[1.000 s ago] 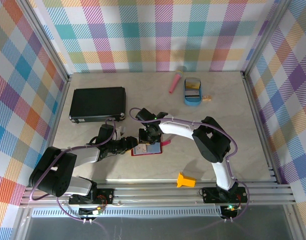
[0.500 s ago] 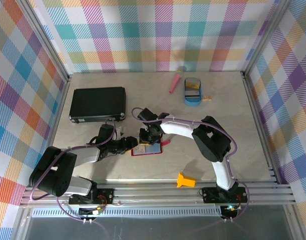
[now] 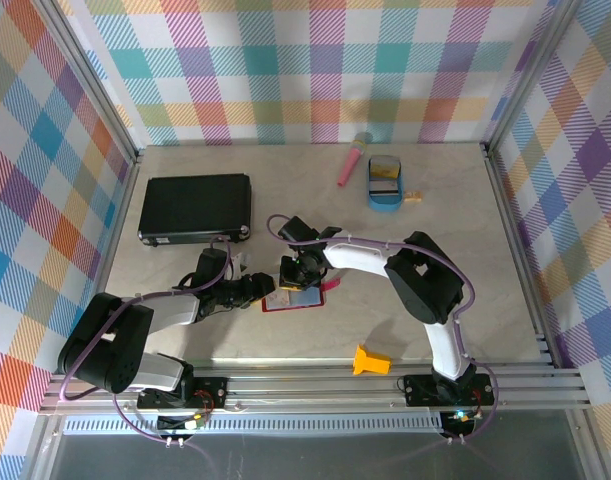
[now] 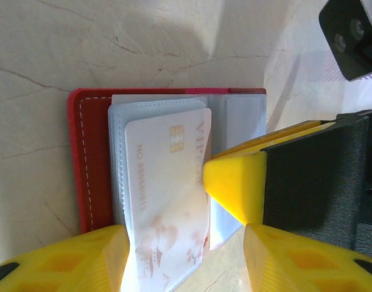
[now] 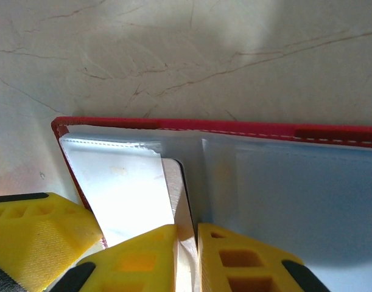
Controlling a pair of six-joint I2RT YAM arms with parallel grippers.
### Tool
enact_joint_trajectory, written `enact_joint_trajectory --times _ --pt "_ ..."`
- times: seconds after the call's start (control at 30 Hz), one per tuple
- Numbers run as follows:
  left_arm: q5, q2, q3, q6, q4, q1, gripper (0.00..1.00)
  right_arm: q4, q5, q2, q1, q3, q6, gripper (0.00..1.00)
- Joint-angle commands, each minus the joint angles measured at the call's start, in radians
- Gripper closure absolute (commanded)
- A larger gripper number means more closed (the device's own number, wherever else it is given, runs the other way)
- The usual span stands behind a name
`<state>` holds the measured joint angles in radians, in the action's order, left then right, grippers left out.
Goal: Put the credit cards into the card holder
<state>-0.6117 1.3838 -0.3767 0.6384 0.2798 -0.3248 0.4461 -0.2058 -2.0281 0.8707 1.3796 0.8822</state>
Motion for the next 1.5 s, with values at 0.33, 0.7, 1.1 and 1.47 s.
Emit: enact_joint_trajectory --times 0.33,0.7,1.1,1.47 --pt "0.023 -0.023 -0.005 0.003 -0.056 -0.002 0.46 0.005 -0.006 0.081 -0.003 -0.032 0.012 0.78" --pt "0.112 -0.206 -0.042 -0.022 -0.235 0.000 0.40 0.128 0.097 0.315 -0.092 -0.146 -0.105 0.67" --pt "0.234 -0.306 -0.093 -0.034 -0.473 0.003 0.27 0.175 0.053 0.380 -0.148 -0.172 -0.365 0.59" --pt "0.150 -0.176 -0.074 0.025 -0.338 0.009 0.39 0.157 -0.004 0.220 -0.131 -0.110 -0.345 0.72"
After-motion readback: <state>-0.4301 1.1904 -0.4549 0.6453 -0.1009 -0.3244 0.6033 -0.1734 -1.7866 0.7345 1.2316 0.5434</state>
